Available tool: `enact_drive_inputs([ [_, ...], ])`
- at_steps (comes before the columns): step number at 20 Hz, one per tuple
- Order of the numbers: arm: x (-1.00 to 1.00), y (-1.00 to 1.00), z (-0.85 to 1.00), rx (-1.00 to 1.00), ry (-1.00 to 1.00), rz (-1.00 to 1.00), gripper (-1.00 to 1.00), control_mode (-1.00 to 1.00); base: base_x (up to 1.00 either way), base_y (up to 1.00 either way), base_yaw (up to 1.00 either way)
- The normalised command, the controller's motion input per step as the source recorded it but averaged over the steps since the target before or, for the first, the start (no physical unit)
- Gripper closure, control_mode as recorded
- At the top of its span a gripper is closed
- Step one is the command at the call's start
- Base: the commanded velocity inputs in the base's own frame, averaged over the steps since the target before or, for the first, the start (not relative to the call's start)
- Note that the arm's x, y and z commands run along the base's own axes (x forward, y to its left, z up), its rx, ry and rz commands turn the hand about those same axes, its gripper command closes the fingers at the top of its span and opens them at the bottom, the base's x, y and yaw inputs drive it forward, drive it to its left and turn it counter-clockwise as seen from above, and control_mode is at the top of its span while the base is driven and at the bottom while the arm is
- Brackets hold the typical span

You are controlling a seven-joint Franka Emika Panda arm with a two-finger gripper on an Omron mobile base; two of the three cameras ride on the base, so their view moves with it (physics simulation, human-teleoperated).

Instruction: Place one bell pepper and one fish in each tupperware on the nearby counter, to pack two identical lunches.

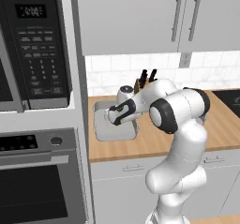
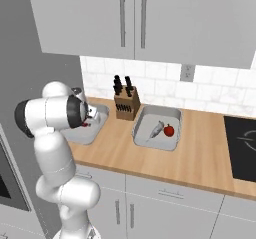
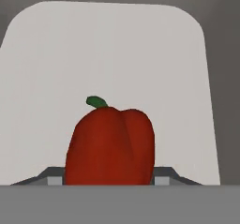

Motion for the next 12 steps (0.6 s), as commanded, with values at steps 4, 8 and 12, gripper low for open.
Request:
enact_drive_inputs([
  [4,0.70,0.02,-0.33,0.00,-0.01,0.00,-1.00,-1.00,0.00,0.00,0.00],
  [8,-0.01,0.10,0.57,0.00,-0.01,0.00,-1.00,-1.00,0.00,0.00,0.00],
  [12,-0.51,0.00,0.69,0.00,-0.12,0.00,-1.00,-1.00,0.00,0.00,0.00],
])
